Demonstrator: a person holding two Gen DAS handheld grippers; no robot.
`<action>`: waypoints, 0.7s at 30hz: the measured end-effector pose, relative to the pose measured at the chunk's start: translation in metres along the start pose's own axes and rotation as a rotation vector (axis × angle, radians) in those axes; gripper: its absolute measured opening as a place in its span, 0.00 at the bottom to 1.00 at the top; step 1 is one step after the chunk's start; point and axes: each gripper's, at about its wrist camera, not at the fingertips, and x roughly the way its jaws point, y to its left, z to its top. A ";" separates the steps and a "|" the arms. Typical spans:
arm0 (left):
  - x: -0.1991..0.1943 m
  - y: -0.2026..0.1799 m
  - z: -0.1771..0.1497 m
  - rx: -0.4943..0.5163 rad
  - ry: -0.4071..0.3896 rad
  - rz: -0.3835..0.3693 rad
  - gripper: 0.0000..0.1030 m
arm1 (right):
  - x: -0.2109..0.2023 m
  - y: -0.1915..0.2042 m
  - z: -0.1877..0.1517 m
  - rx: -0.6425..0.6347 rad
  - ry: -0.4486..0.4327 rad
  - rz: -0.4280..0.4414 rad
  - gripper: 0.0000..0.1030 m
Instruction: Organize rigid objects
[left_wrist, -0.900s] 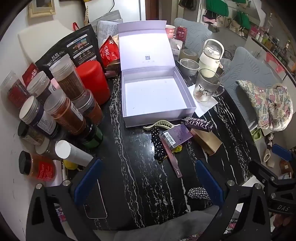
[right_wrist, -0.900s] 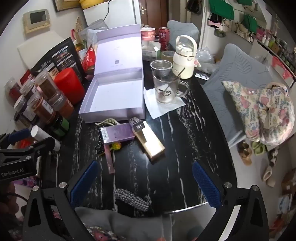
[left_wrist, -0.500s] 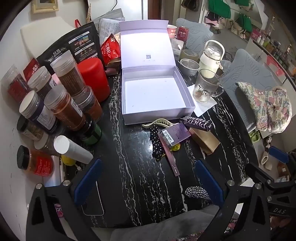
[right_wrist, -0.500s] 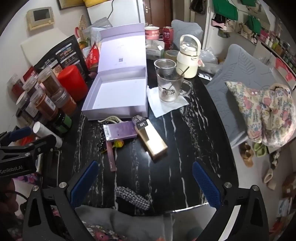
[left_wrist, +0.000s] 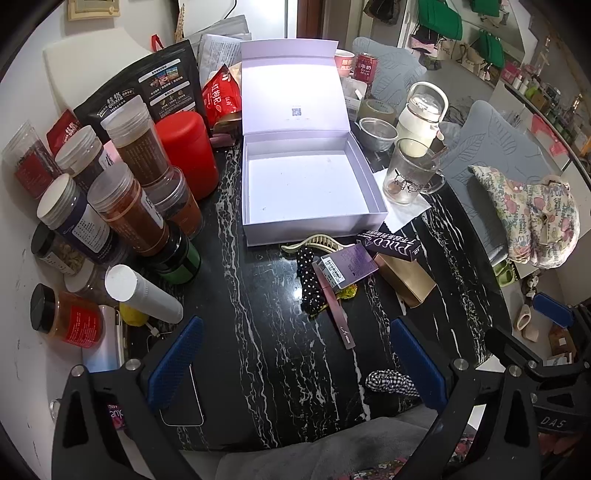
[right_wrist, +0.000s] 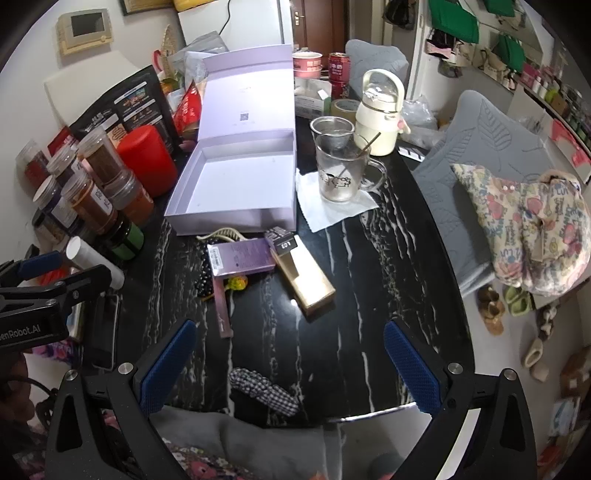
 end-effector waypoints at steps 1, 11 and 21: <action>0.000 0.000 0.000 0.001 0.000 0.001 1.00 | 0.000 0.000 0.001 0.000 -0.001 0.001 1.00; -0.002 0.000 -0.001 -0.005 -0.004 -0.001 1.00 | -0.001 -0.001 0.001 -0.001 -0.008 0.000 1.00; -0.003 0.000 -0.002 -0.006 -0.007 -0.001 1.00 | -0.002 -0.001 0.000 -0.001 -0.007 0.001 1.00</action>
